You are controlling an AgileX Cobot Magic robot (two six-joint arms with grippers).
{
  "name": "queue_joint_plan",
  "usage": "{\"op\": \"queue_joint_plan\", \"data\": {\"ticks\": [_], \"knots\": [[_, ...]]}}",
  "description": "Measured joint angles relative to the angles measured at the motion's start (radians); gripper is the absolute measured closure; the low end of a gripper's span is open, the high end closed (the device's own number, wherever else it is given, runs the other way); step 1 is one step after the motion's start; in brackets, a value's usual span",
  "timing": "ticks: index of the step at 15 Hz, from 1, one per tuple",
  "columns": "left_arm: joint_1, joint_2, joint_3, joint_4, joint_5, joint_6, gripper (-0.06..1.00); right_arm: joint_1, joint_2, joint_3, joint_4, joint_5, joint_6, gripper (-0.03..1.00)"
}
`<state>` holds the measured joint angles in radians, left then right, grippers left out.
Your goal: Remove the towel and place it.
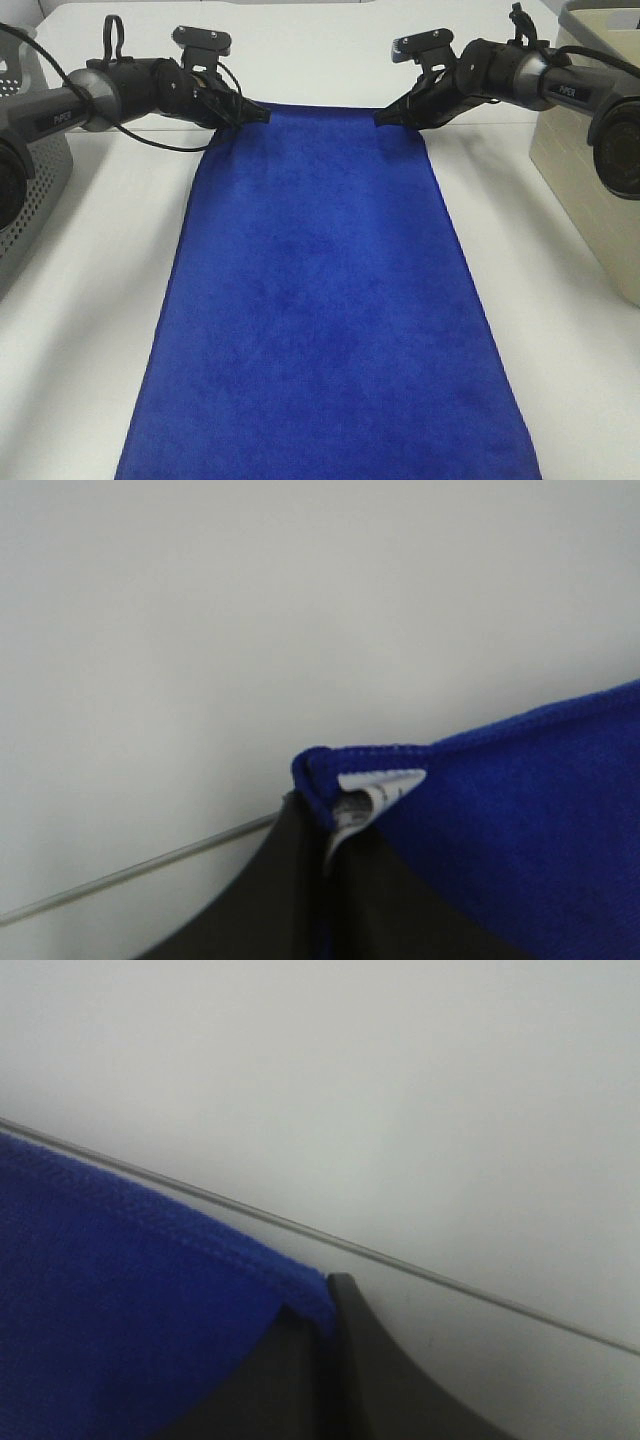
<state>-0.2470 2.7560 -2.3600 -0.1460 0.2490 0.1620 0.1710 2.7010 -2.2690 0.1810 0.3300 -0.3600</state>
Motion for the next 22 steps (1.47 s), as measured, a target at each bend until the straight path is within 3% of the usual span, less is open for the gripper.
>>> {"op": "queue_joint_plan", "data": {"ticks": [3,6,8,9,10,13,17,22], "knots": [[0.000,0.003,0.000,0.008,-0.020,0.000,0.93,0.000,0.000,0.000,0.001,-0.013,0.000,0.93],[0.000,0.024,0.000,0.016,-0.034,0.000,0.89,0.000,0.000,0.000,0.001,-0.025,0.000,0.82],[0.000,0.031,0.000,0.020,-0.044,0.000,0.77,0.000,0.000,0.000,0.001,-0.044,0.000,0.59],[0.000,0.031,0.000,0.023,-0.066,0.000,0.64,0.000,0.000,0.000,0.001,-0.070,0.000,0.43],[0.000,0.031,0.000,0.037,-0.106,0.000,0.38,-0.006,0.000,0.000,0.001,-0.106,0.000,0.24],[0.000,0.031,0.000,0.079,-0.116,0.000,0.29,-0.008,-0.001,0.000,0.000,-0.097,-0.001,0.18],[0.000,0.032,-0.034,0.132,-0.115,-0.002,0.28,-0.008,-0.018,0.000,-0.025,-0.066,-0.026,0.17],[0.000,0.030,-0.035,0.128,-0.077,-0.007,0.28,-0.008,-0.025,0.001,-0.026,0.109,-0.026,0.17]]}}
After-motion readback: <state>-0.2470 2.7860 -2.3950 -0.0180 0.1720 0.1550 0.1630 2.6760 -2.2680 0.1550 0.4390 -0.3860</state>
